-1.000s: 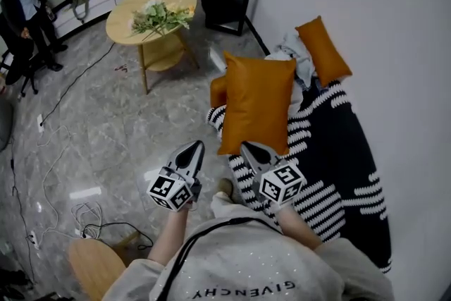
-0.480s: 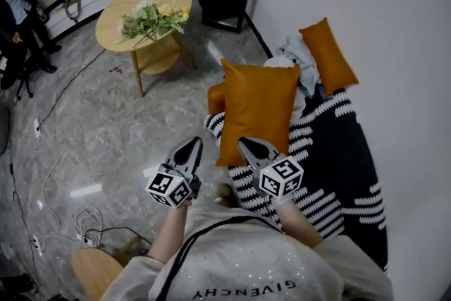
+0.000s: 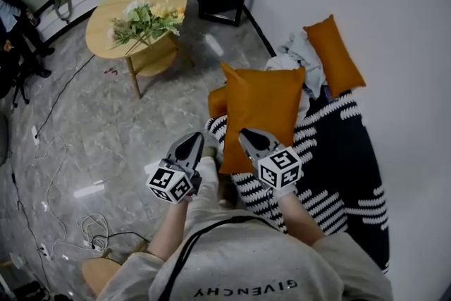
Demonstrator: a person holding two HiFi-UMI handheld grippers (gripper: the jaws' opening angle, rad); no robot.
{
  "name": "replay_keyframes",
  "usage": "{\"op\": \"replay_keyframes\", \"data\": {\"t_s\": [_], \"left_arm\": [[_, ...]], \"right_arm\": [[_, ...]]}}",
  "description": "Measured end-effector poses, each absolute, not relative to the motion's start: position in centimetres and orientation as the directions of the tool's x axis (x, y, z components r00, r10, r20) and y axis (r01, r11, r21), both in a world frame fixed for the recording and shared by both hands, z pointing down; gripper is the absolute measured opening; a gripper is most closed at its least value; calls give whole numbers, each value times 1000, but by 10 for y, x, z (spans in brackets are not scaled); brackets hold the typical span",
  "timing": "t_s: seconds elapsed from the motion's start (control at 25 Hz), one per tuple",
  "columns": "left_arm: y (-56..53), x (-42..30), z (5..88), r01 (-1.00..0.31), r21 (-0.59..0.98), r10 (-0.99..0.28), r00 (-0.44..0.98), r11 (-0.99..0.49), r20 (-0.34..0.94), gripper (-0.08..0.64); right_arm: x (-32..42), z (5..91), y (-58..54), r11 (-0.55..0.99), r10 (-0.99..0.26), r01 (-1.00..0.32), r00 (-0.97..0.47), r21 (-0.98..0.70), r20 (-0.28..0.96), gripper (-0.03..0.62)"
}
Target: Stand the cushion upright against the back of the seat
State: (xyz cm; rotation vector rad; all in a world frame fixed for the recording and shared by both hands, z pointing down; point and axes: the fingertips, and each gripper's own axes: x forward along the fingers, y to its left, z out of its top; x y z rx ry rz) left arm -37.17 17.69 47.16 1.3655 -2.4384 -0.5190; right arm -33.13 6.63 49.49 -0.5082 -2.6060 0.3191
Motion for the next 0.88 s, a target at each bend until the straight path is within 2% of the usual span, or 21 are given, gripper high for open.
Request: {"op": "replay_keyframes", "data": {"t_s": [0.08,0.24,0.44,0.64,0.88], "left_arm": [[168,-391,476,-758,455,-871,-483,467,89,25],[153,-432,481,-773,461,-890,-445,436,97,25],[134,-480,493,-789,462,-909,-400,406,116,25],[115,-512,518,-784,477,-916,-372,397,150,25],[95,-528,547,-774,507,-925,-333,380,184,25]], "right_arm": [[-352,500,55,923,370,273,-824,-273,428,27],[-398,517,31,951,306,232,-808,-206,503,79],[-459,535,2,974,227,189,-796,-125,561,101],[-501,560,-4,975,199,218,-745,-49,637,139],[-535,598,-9,957,154,289,-618,40,771,189]]}}
